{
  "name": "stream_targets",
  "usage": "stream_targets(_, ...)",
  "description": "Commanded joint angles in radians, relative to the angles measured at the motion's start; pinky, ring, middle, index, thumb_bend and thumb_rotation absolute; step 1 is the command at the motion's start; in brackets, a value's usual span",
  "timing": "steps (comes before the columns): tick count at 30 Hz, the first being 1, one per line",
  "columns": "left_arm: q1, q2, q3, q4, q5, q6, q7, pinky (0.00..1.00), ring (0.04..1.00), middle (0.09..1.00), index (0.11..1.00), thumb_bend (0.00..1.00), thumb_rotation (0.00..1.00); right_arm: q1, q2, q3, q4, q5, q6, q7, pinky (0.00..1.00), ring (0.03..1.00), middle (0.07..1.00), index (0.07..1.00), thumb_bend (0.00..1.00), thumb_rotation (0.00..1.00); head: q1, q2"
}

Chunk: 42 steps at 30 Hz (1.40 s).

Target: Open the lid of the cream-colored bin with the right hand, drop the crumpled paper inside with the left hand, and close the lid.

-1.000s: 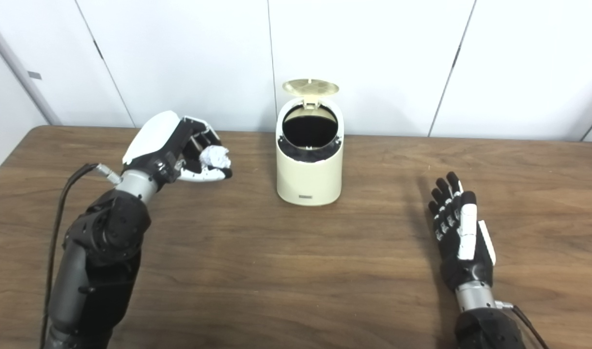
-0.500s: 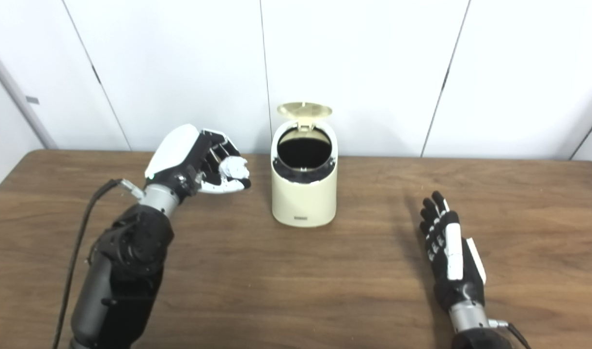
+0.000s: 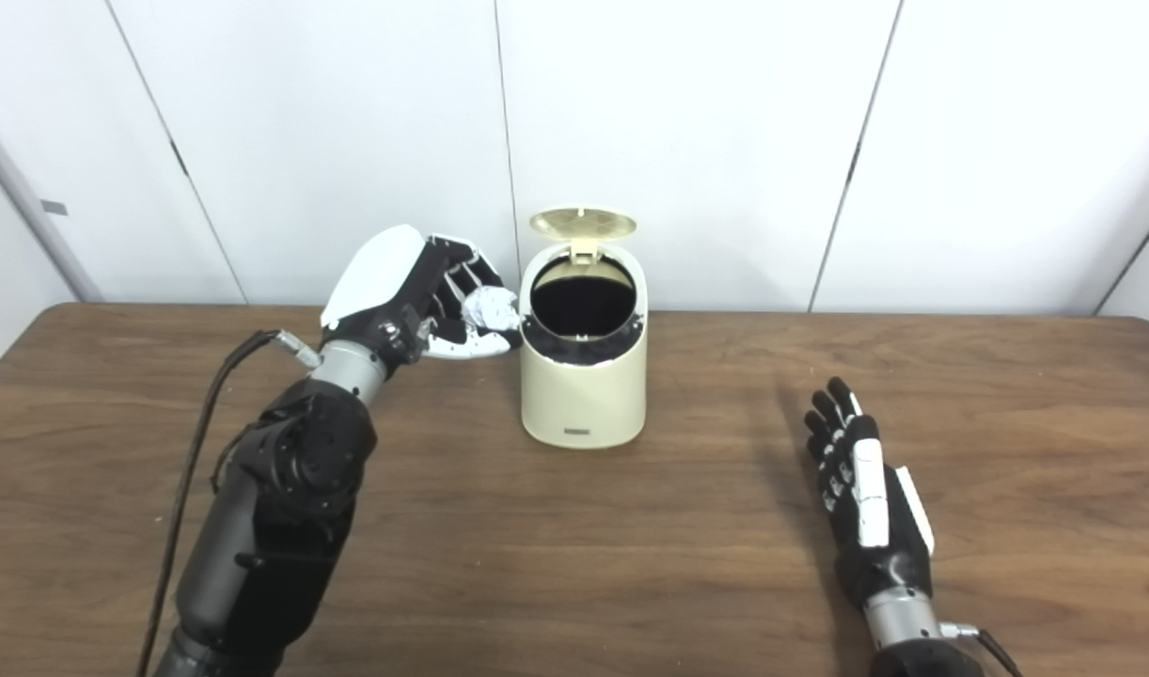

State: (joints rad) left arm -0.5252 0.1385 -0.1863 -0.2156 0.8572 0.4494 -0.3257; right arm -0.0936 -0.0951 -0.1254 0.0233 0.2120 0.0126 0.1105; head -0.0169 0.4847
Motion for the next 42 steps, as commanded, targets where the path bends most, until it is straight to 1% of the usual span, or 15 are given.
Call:
stream_targets(1,-0.066,-0.003,0.002,-0.006,-0.008,-0.017,0.04,0.38,0.407,0.48,0.49,0.48,0.0,0.033,0.027,0.012,0.047,0.005,-0.024,0.002,1.0,0.97,0.969,0.965,0.51,1.0,-0.002,0.001)
stream_targets(5,-0.081,-0.003,-0.007,0.013,-0.013,-0.014,0.044,0.4,0.42,0.49,0.497,0.48,0.0,0.037,0.03,0.017,0.045,-0.001,-0.027,0.003,1.0,0.977,0.974,0.971,0.51,1.0,-0.006,-0.001)
stream_targets(10,-0.095,-0.004,-0.016,0.052,-0.028,-0.031,0.064,0.36,0.41,0.478,0.495,0.48,0.0,0.039,0.035,0.02,0.05,-0.001,-0.034,0.005,1.0,0.978,0.973,0.97,0.5,1.0,-0.01,-0.004)
stream_targets(14,-0.108,-0.008,-0.025,0.085,-0.041,-0.03,0.087,0.35,0.408,0.48,0.493,0.48,0.0,0.042,0.037,0.024,0.054,-0.015,-0.045,0.0,1.0,0.971,0.965,0.963,0.5,1.0,-0.012,-0.005)
stream_targets(16,-0.115,-0.01,-0.028,0.1,-0.05,-0.032,0.099,0.34,0.401,0.479,0.496,0.47,0.0,0.043,0.04,0.023,0.054,-0.018,-0.04,-0.006,1.0,0.967,0.961,0.958,0.5,1.0,-0.012,-0.004)
stream_targets(20,-0.133,-0.017,-0.034,0.137,-0.066,-0.037,0.12,0.36,0.393,0.486,0.505,0.47,0.0,0.047,0.045,0.022,0.048,-0.016,-0.028,-0.006,1.0,0.97,0.962,0.953,0.5,1.0,-0.015,-0.005)
stream_targets(23,-0.146,-0.025,-0.038,0.165,-0.084,-0.042,0.143,0.36,0.385,0.479,0.504,0.47,0.0,0.049,0.044,0.025,0.05,-0.025,-0.039,-0.004,1.0,0.974,0.968,0.959,0.49,1.0,-0.016,-0.007)
stream_targets(28,-0.169,-0.044,-0.037,0.212,-0.107,-0.045,0.183,0.32,0.387,0.469,0.507,0.47,0.0,0.051,0.048,0.022,0.049,-0.023,-0.034,-0.007,1.0,0.968,0.962,0.96,0.5,1.0,-0.017,-0.009)
stream_targets(33,-0.186,-0.058,-0.039,0.245,-0.134,-0.05,0.214,0.32,0.407,0.46,0.505,0.47,0.0,0.049,0.049,0.022,0.055,-0.024,-0.036,-0.007,1.0,0.966,0.961,0.956,0.5,1.0,-0.019,-0.009)
stream_targets(42,-0.201,-0.076,-0.059,0.282,-0.147,-0.069,0.264,0.33,0.418,0.463,0.501,0.47,0.0,0.051,0.051,0.02,0.056,-0.028,-0.032,-0.012,1.0,0.962,0.956,0.961,0.5,1.0,-0.022,-0.014)
